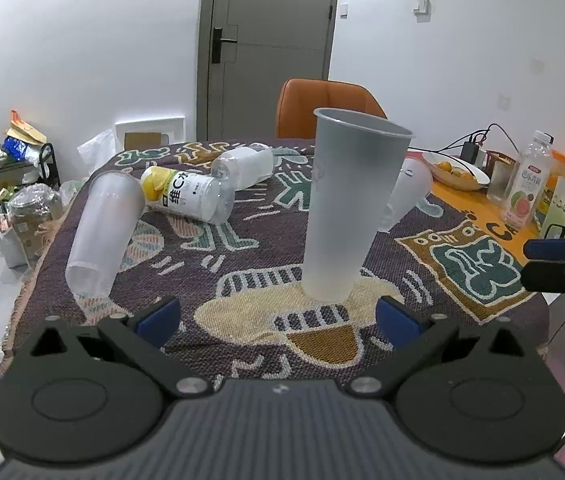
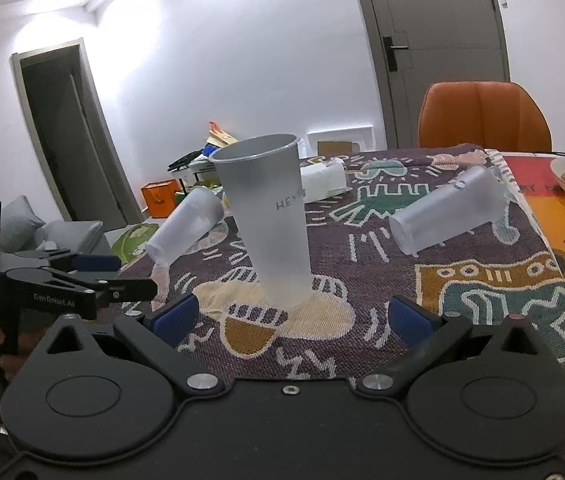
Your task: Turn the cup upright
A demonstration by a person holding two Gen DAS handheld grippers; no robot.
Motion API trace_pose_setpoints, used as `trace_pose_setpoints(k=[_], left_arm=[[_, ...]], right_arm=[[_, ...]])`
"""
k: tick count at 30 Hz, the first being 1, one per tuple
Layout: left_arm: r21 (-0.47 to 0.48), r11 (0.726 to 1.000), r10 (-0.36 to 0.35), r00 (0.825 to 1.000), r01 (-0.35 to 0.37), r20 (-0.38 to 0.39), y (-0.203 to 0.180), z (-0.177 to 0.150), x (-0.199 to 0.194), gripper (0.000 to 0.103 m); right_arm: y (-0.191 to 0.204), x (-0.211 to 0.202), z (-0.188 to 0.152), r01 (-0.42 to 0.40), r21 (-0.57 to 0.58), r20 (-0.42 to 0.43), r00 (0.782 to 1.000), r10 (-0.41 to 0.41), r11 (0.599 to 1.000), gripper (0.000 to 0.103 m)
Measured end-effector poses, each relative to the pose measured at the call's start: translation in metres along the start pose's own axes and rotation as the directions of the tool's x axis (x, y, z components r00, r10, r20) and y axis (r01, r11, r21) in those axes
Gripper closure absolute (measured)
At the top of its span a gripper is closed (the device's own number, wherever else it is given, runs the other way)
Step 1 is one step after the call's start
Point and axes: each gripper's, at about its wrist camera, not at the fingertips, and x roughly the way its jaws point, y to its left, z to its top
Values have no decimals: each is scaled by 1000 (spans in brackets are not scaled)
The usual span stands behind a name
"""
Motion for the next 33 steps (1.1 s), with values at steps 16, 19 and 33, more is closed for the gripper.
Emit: trace_pose_setpoints(k=[16, 19, 33], left_arm=[[-9, 1000, -8, 1000, 8, 3, -1, 0, 0, 0], [-7, 1000, -9, 1000, 9, 0, -1, -1, 0, 0], [-17, 1000, -10, 1000, 9, -8, -1, -2, 1, 0]], right_arm=[[-1, 4, -1, -5, 17, -2, 1000, 5, 1000, 0], [0, 4, -2, -7, 14, -4, 1000, 7, 1000, 0], [0, 8, -4, -11, 17, -13, 1000, 11, 1000, 0]])
